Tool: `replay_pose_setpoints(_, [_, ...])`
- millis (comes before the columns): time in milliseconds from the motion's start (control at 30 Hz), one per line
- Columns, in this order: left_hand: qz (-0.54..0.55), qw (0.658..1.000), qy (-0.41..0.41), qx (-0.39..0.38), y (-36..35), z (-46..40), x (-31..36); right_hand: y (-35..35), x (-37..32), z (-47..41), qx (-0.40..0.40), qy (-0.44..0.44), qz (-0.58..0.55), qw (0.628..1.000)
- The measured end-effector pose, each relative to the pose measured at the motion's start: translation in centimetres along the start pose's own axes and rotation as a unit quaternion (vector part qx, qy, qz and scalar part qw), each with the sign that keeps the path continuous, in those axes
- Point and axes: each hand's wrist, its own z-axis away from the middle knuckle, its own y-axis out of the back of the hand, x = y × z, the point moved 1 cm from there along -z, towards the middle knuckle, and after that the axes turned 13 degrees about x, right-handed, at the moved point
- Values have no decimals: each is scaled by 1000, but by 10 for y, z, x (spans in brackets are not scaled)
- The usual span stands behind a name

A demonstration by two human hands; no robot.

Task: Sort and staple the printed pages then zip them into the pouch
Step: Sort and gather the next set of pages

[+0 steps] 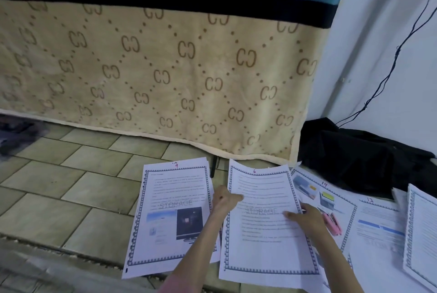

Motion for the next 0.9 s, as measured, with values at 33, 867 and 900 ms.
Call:
replay_pose_setpoints(33, [23, 1000, -12, -14, 1, 3, 1, 2, -2, 3, -3, 2, -15, 1000])
replay_pose_setpoints(867, [245, 954, -160, 63, 11, 40, 38, 8, -65, 39, 93, 171, -186, 963])
replay_pose_setpoints(900, [239, 956, -158, 64, 11, 37, 34, 6, -63, 38, 89, 173, -183, 964])
